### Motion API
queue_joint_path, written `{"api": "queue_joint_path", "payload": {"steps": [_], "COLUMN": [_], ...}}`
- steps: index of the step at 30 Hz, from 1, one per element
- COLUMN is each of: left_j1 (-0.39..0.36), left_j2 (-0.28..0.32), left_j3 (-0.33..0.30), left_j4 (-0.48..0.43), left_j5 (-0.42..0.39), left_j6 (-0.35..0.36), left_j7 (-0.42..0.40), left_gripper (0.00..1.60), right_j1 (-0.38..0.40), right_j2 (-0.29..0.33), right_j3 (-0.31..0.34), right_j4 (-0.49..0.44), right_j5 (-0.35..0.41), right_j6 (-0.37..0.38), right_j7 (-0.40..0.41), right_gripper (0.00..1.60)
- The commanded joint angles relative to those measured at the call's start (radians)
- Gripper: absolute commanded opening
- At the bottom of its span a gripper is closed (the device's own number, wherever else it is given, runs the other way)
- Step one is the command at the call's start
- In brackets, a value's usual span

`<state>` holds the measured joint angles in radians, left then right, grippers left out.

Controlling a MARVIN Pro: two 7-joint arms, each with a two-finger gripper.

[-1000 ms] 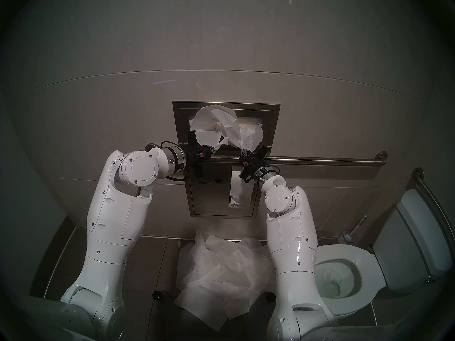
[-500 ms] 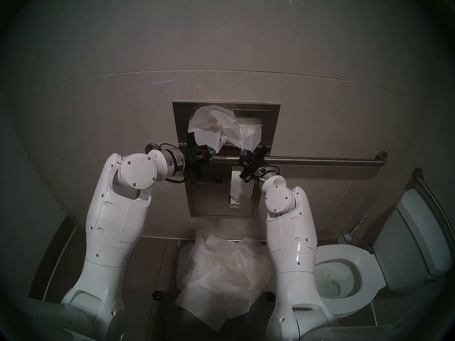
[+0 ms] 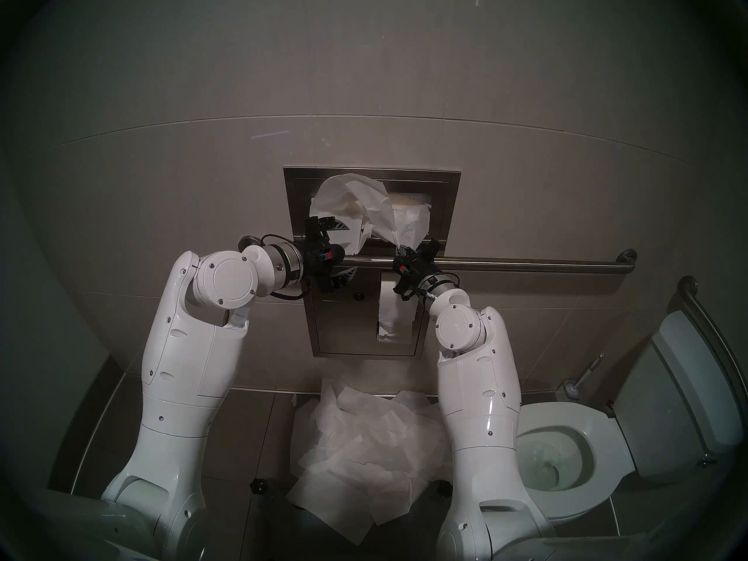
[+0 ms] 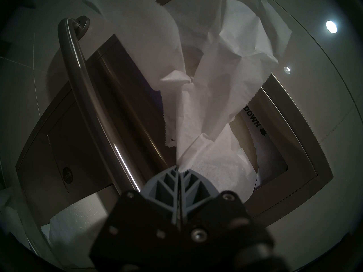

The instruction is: Take out a toilet seat cover

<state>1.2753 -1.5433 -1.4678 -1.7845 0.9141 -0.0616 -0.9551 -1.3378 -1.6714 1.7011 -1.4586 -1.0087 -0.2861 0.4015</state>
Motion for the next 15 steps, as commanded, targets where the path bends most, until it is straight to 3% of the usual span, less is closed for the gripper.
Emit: {"api": "queue_joint_path", "payload": {"steps": [1, 15], "left_j1": [-0.097, -0.197], "left_j2": [-0.016, -0.019], "left_j3": [0.002, -0.011], "left_j4": [0.034, 0.189], "left_j5": [-0.001, 0.009], "left_j6": [0.0, -0.007], "left_j7": [0.008, 0.038], "left_gripper": [1.6, 1.6], "right_j1": [0.034, 0.034], "right_j2": [0.0, -0.003], "right_j3": [-0.002, 0.002], "right_j4": [-0.037, -0.036], "right_j5": [0.002, -0.001], "right_j6": [-0.007, -0.01], "right_j7": [-0.009, -0.008], "right_gripper": [0.0, 0.0]}}
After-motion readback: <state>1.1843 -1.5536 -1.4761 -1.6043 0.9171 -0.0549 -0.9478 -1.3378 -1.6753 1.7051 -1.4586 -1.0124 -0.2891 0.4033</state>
